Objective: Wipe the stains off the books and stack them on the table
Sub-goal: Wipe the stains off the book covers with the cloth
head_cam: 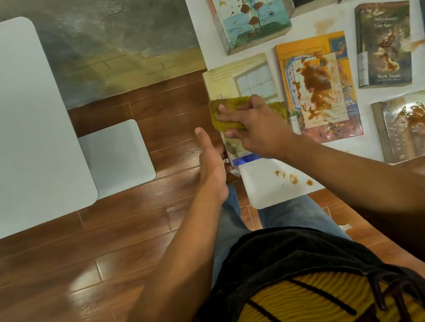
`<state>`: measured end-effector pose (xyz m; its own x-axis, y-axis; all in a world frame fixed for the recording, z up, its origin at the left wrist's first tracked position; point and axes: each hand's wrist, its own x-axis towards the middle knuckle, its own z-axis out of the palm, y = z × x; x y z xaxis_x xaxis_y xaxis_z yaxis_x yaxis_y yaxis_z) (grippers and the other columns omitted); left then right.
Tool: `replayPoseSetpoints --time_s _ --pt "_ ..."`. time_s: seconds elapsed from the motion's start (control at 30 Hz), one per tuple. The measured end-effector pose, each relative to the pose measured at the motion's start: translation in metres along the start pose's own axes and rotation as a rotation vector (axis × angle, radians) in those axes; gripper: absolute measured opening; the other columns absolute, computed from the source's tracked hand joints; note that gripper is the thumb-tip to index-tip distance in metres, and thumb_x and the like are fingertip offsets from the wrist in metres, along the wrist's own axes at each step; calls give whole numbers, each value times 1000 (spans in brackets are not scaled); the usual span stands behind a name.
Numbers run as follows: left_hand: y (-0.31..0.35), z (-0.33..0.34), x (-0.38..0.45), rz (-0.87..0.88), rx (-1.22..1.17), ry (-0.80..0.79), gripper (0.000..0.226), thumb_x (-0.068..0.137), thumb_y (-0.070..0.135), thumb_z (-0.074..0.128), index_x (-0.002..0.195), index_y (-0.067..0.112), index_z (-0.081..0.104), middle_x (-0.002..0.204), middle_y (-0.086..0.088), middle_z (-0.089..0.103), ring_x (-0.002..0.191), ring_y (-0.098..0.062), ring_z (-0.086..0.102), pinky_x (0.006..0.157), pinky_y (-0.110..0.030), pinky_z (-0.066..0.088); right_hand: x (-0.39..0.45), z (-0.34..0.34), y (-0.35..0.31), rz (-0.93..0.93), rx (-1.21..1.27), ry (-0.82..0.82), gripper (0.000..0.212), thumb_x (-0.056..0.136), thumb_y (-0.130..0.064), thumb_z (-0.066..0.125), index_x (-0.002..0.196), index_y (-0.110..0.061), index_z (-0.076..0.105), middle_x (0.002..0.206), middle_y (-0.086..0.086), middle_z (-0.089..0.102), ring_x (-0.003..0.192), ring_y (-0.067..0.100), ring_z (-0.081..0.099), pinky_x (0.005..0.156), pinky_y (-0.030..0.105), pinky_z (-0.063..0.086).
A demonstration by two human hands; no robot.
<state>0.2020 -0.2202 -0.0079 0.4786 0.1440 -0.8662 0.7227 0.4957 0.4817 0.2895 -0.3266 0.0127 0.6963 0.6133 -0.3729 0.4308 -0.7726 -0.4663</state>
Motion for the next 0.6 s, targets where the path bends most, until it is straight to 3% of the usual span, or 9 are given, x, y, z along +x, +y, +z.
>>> replayPoseSetpoints --time_s 0.07,0.17,0.23,0.33,0.43,0.53,0.6 --pt "0 -1 0 7 -10 -8 98 93 79 7 115 10 73 94 -6 75 62 -5 60 61 -24 40 -11 4 -2 10 29 -4 49 97 -36 60 145 -31 51 147 -3 48 128 22 41 103 32 42" --pt "1 -3 0 3 -42 -20 97 93 78 7 116 11 72 72 4 67 63 -8 53 63 -27 37 -25 14 0 -8 61 -25 47 96 -34 62 142 -30 54 146 -5 51 124 23 42 100 39 47" --pt "-1 -5 0 -4 -73 -36 100 92 80 7 114 7 72 72 1 65 66 -11 49 65 -28 37 -33 20 3 -23 74 -18 46 95 -32 62 140 -29 56 143 -6 54 120 24 43 98 39 49" --pt "-4 -9 0 -15 -127 -58 104 91 81 5 108 3 73 82 -9 67 71 -14 52 71 -28 40 -40 26 7 -29 124 -15 44 94 -25 67 137 -26 60 140 -5 58 114 21 42 99 30 44" --pt "-6 -13 3 -18 -133 -73 108 89 82 4 116 4 73 101 -15 71 84 -19 55 81 -30 42 -42 24 6 -2 153 -61 44 94 -30 66 137 -26 60 138 2 58 110 15 38 99 15 31" --pt "-7 -14 5 -38 -150 -93 108 87 85 5 115 5 73 113 -17 73 101 -25 62 100 -36 45 -47 15 -1 -8 190 -126 40 94 -24 66 134 -22 63 137 -6 59 99 15 33 89 13 25" --pt "-5 -14 4 -67 -150 -111 110 86 86 6 118 5 72 113 -16 73 109 -26 65 104 -39 48 -51 5 -4 11 234 -212 36 94 -21 68 130 -22 66 129 -6 64 97 12 36 84 14 26"
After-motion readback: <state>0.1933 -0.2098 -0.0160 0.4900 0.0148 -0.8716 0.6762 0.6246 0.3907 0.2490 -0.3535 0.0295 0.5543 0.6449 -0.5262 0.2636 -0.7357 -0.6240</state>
